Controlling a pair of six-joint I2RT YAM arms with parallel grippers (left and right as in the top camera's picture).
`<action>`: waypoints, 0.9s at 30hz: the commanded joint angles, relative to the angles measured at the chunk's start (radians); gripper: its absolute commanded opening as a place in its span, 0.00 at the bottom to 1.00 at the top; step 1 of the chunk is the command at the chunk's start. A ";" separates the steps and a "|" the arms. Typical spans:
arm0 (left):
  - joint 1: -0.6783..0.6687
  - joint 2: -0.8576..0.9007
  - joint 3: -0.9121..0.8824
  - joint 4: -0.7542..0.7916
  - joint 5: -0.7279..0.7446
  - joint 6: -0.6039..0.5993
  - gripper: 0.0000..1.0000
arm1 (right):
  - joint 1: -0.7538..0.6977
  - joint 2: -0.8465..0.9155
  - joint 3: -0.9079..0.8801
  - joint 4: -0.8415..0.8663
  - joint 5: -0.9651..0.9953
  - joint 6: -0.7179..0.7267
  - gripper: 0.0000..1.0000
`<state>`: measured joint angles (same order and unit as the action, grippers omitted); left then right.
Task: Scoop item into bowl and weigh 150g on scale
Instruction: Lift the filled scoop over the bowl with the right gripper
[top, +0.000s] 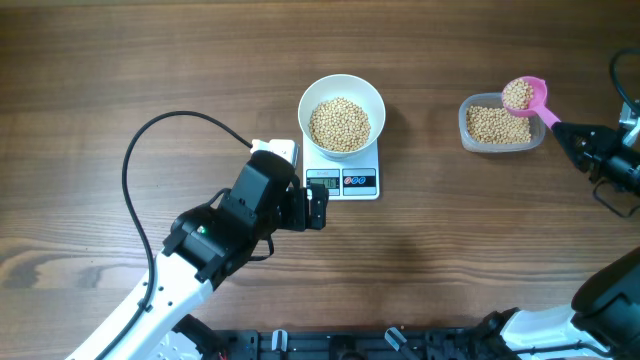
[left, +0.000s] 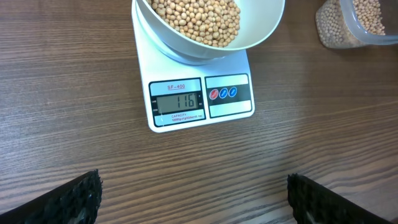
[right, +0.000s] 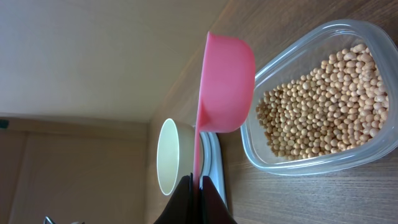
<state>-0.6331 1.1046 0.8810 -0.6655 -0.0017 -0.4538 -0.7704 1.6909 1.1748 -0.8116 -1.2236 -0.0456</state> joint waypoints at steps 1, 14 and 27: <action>-0.005 0.005 0.005 0.003 0.005 -0.006 1.00 | -0.002 0.013 0.001 -0.004 -0.056 0.003 0.04; -0.005 0.005 0.005 0.003 0.005 -0.006 1.00 | 0.112 0.013 0.001 -0.041 -0.193 0.054 0.04; -0.005 0.005 0.005 0.003 0.005 -0.006 1.00 | 0.625 -0.053 0.002 0.502 -0.087 0.595 0.04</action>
<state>-0.6331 1.1065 0.8810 -0.6636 -0.0021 -0.4538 -0.2123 1.6863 1.1660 -0.4141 -1.3563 0.3561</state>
